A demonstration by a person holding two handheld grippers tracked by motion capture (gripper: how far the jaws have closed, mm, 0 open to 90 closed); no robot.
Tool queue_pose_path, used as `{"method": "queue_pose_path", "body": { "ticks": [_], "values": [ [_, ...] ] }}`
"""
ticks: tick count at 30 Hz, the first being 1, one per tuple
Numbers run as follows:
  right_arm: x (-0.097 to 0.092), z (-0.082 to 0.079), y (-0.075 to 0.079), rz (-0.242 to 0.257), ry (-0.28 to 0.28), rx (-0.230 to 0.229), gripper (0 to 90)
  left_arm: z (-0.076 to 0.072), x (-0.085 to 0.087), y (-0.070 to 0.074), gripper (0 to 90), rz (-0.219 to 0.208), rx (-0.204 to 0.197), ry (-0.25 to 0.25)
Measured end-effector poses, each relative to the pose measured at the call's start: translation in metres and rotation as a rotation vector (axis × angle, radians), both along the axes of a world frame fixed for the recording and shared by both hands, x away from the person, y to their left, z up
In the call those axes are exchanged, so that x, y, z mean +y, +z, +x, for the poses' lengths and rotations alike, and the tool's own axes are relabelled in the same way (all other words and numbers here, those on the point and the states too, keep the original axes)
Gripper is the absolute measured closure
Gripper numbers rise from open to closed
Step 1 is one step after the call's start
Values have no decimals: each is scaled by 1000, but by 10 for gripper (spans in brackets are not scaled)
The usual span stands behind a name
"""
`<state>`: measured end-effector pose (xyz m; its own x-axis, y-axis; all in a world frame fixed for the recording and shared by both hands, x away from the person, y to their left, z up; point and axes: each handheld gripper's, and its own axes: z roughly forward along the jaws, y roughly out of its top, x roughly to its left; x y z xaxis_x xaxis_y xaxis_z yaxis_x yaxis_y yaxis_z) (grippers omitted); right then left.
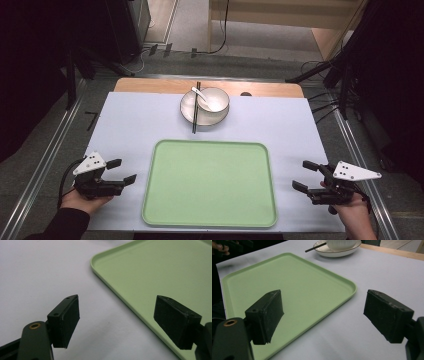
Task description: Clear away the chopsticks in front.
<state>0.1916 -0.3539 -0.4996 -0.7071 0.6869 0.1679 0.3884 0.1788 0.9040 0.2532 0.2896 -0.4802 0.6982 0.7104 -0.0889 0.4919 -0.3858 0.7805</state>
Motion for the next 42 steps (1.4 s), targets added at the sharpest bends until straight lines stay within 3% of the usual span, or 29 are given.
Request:
{"method": "queue_pose_path", "body": {
  "ticks": [20, 22, 34, 36, 38, 42],
  "values": [
    [0, -1, 0, -3, 2, 3, 166, 0, -1, 2, 239, -7, 25, -3],
    [0, 0, 0, -4, 3, 2, 166, 1, -1, 2, 240, -24, 51, 11],
    [1, 0, 0, -11, 9, 5, 166, 1, -3, 5, 236, -46, 55, 9],
    [1, 0, 0, -12, 11, 4, 166, 3, -4, 4, 236, -76, 99, -30],
    [1, 0, 0, -11, 11, 4, 166, 4, -6, 3, 241, -81, 132, -31],
    [2, 0, 0, -14, 11, 4, 166, 6, -13, 6, 277, -68, 110, -30]
  ]
}}
